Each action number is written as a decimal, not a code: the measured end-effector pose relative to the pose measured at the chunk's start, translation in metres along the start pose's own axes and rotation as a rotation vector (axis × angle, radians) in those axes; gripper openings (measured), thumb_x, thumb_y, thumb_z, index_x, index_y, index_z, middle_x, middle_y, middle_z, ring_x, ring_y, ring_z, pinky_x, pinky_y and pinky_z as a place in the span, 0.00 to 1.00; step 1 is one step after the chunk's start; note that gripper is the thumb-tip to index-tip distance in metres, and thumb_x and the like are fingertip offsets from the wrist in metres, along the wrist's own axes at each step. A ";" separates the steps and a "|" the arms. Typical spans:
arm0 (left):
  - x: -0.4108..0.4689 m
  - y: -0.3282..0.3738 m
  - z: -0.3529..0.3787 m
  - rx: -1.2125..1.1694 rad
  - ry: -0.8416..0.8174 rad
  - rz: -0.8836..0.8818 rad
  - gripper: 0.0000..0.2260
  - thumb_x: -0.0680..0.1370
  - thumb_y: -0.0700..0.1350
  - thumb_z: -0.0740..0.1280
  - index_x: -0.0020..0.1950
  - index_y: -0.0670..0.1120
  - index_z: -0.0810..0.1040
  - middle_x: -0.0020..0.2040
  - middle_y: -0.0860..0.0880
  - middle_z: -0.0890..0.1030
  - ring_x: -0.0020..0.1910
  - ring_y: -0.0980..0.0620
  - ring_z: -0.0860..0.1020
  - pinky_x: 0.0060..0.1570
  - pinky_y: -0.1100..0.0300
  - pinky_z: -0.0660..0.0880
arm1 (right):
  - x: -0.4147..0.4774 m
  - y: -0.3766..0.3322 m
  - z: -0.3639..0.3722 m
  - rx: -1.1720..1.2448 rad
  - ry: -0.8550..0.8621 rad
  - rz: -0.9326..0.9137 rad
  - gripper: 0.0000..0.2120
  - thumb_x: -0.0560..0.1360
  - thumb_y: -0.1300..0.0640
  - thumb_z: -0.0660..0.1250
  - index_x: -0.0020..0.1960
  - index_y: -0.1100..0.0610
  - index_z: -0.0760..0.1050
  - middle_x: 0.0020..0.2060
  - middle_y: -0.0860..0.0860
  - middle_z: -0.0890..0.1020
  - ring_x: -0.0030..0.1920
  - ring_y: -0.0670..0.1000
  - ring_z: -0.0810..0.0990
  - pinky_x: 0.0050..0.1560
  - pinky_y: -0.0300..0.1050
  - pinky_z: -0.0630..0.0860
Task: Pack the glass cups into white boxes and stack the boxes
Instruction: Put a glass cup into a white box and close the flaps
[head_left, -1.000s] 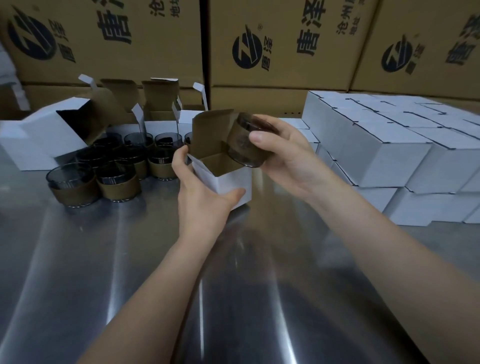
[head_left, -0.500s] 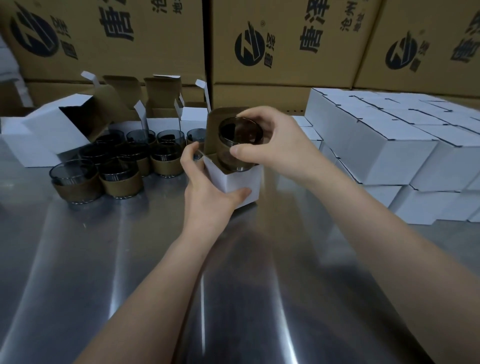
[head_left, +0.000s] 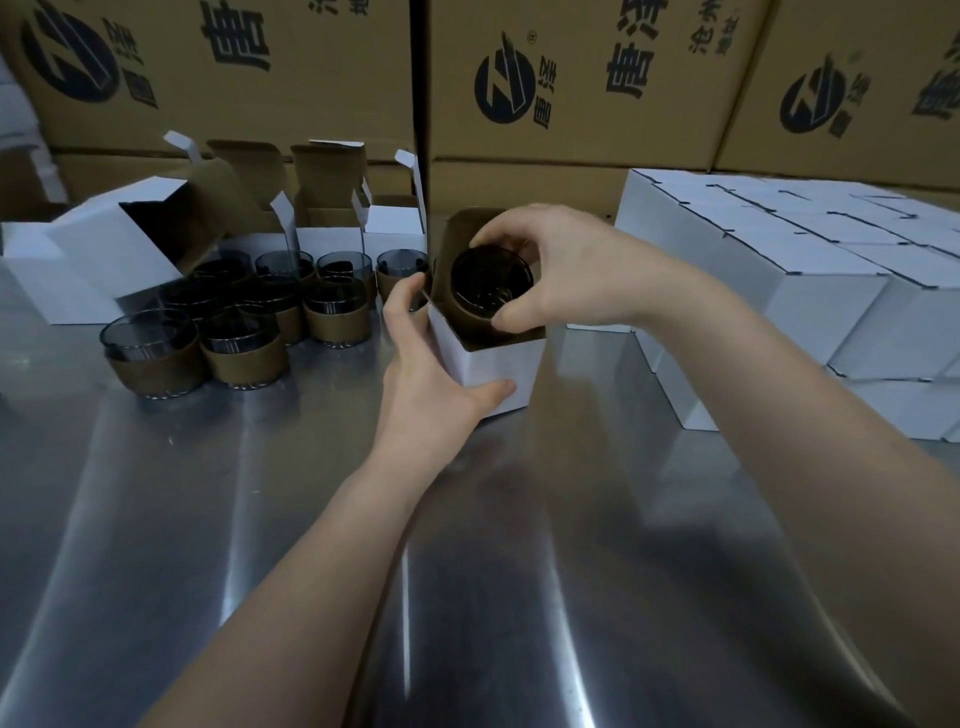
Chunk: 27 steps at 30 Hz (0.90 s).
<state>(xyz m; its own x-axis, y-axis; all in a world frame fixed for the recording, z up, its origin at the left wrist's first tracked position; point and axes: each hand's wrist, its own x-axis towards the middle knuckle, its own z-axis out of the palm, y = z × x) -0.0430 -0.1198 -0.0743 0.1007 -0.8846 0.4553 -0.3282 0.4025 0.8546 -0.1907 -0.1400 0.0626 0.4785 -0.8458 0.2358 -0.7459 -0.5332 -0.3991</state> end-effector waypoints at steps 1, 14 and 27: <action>0.000 0.000 0.000 0.000 -0.002 0.002 0.48 0.66 0.40 0.80 0.73 0.59 0.52 0.60 0.63 0.74 0.51 0.78 0.72 0.43 0.82 0.68 | 0.000 -0.001 0.000 -0.048 -0.021 -0.003 0.29 0.64 0.55 0.76 0.64 0.48 0.73 0.55 0.45 0.76 0.55 0.47 0.76 0.52 0.41 0.76; 0.000 0.002 -0.002 0.003 -0.042 -0.008 0.49 0.65 0.42 0.81 0.72 0.63 0.51 0.57 0.71 0.69 0.53 0.72 0.73 0.49 0.77 0.71 | 0.024 -0.014 -0.008 -0.526 -0.303 -0.076 0.26 0.66 0.51 0.77 0.63 0.49 0.75 0.49 0.47 0.78 0.48 0.51 0.76 0.41 0.43 0.73; -0.001 0.004 -0.002 -0.011 -0.067 -0.041 0.49 0.64 0.44 0.82 0.70 0.66 0.51 0.63 0.63 0.71 0.62 0.62 0.72 0.52 0.74 0.67 | 0.045 -0.008 -0.001 -0.642 -0.527 -0.134 0.27 0.68 0.54 0.75 0.66 0.47 0.74 0.45 0.43 0.75 0.45 0.48 0.74 0.35 0.41 0.67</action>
<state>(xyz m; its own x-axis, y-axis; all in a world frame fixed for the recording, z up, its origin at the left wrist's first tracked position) -0.0424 -0.1168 -0.0709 0.0507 -0.9141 0.4024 -0.3149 0.3677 0.8750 -0.1633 -0.1738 0.0777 0.6168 -0.7418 -0.2634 -0.7096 -0.6688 0.2217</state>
